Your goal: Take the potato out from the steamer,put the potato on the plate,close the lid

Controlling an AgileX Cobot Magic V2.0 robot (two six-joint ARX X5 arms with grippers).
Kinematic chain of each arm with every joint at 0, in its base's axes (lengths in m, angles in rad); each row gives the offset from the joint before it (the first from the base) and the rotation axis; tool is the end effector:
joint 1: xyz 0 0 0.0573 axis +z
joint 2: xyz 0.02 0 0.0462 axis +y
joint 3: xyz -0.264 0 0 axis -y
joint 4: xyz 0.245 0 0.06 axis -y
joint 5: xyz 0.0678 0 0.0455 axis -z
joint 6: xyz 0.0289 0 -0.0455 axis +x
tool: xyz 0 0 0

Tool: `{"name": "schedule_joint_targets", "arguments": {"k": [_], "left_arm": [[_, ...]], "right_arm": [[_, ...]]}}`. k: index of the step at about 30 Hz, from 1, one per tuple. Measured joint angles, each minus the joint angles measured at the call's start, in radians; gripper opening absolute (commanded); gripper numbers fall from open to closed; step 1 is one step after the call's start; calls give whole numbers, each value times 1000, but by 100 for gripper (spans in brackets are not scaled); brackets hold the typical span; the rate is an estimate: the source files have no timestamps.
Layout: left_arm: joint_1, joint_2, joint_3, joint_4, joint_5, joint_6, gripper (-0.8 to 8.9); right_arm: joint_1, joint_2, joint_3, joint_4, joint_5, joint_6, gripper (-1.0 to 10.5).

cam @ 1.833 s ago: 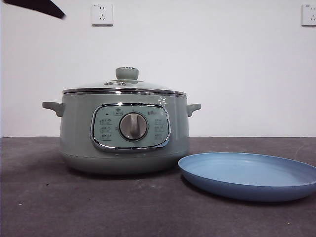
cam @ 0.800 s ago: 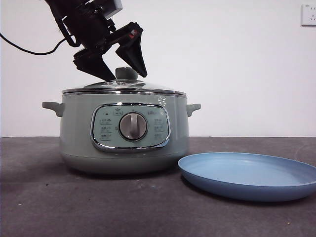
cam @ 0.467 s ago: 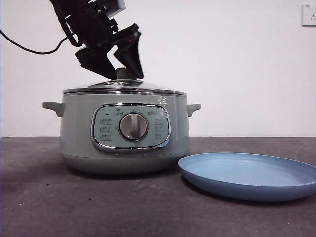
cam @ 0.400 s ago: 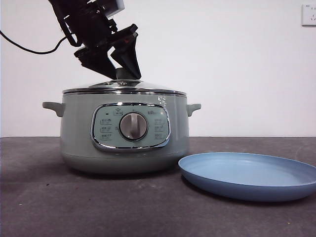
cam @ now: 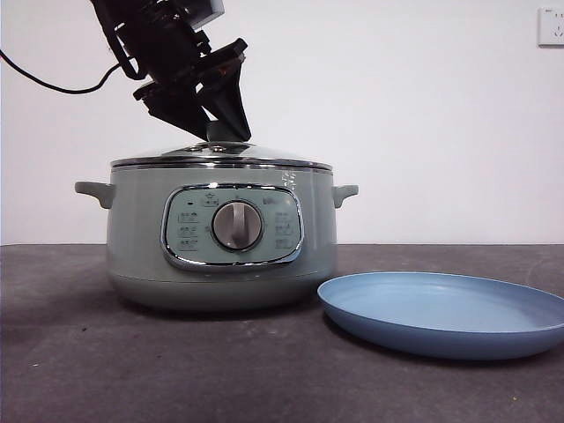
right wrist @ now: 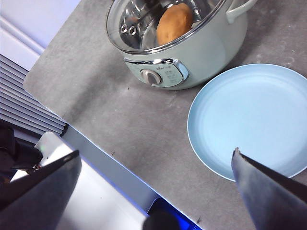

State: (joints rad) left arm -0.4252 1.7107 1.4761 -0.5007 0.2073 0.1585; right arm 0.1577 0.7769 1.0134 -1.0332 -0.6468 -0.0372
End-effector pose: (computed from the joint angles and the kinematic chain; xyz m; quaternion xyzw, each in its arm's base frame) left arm 0.3440 -0.1623 0.3019 0.1092 0.3332 -0.3176 0.8810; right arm 0.1152 0.0359 0.3393 0.0781 0.3696 0.3678 0.8497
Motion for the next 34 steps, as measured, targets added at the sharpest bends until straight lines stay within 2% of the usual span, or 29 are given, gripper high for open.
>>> {"name": "schedule_joint_targets", "arguments": {"k": [7, 12, 15, 21, 30, 34], "left_arm": [[0, 0, 80, -99, -5, -6, -12], [0, -4, 128, -116, -6, -17, -12], [0, -32, 129, -138, -9, -22, -12], [11, -174, 129, -230, -35, -29, -9], [78, -452, 130, -428, -92, -48, -9], [98, -563, 130, -531, -111, -48, -9]], "right_arm": [[0, 14, 0, 0, 0, 0, 626], [0, 35, 0, 2, 0, 0, 626], [0, 51, 0, 20, 0, 6, 626], [11, 101, 0, 141, -1, 63, 626], [153, 259, 12, 376, 4, 178, 626], [254, 396, 91, 423, 82, 203, 626]]}}
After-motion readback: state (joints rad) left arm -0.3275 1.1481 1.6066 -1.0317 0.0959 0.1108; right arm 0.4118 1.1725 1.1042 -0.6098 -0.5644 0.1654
